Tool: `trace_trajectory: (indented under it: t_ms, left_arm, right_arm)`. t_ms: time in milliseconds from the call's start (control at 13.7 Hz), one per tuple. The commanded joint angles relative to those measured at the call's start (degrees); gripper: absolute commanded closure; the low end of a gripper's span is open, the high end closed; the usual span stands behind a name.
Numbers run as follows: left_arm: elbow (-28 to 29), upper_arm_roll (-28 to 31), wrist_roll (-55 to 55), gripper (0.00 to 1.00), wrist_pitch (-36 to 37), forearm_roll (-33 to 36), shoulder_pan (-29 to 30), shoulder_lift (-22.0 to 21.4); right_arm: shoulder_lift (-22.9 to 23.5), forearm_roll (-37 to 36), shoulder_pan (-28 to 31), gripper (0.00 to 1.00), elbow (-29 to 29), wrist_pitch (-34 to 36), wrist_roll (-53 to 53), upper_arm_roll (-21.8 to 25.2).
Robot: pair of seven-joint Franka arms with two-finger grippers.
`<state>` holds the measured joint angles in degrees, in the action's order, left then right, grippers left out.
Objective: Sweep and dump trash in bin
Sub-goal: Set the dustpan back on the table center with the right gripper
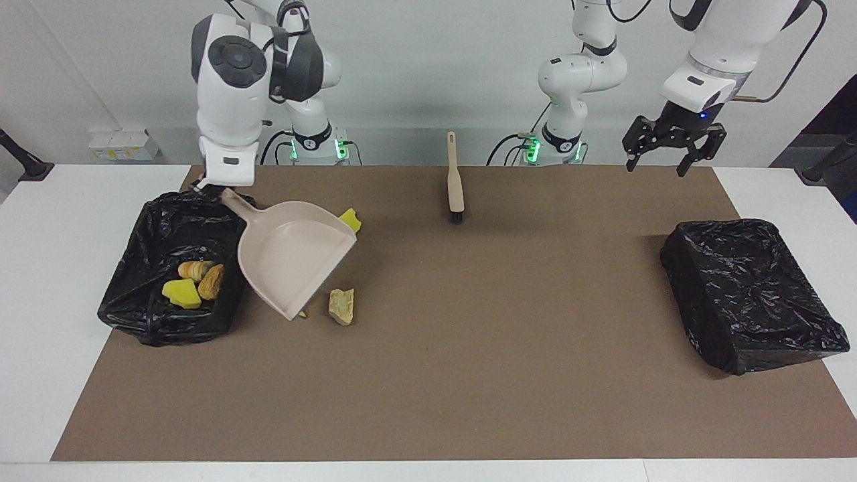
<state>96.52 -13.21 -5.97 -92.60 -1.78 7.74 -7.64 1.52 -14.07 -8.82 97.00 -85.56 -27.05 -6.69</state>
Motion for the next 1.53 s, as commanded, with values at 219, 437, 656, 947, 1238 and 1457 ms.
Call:
trace_trajectory:
  t_ms: [219, 437, 656, 947, 1238, 1457]
  left_arm:
    - [-2.56, -0.41, -0.53, 0.00, 1.38, 0.99, 0.43, 2.19]
    - [-3.09, -0.41, -0.62, 0.00, 1.55, 1.34, 0.35, 2.72]
    - [-3.09, -0.41, -0.71, 0.00, 1.37, 0.99, 0.17, 2.72]
    - [-3.09, -0.50, -0.53, 0.00, -0.21, 0.11, -0.27, 2.89]
    - [-4.66, -0.24, -0.62, 0.00, 1.19, 0.55, -1.31, 3.50]
    - [-8.71, 8.52, -0.71, 0.00, 4.17, 0.99, -8.43, 5.87]
  right_arm:
    - [6.29, 11.42, -8.66, 1.00, -1.46, -4.86, 35.53, 0.01]
    - [11.55, 13.90, -12.87, 1.00, -3.82, -9.88, 45.31, -0.08]
    - [18.94, 14.68, -17.01, 1.00, -8.75, -12.52, 55.51, -0.08]
    - [25.36, 16.53, -20.97, 1.00, -9.11, -20.95, 62.90, -0.08]
    - [28.80, 19.59, -22.47, 1.00, -9.73, -24.13, 65.02, -0.17]
    - [27.40, 21.89, -22.12, 0.00, -9.73, -23.43, 66.34, -0.17]
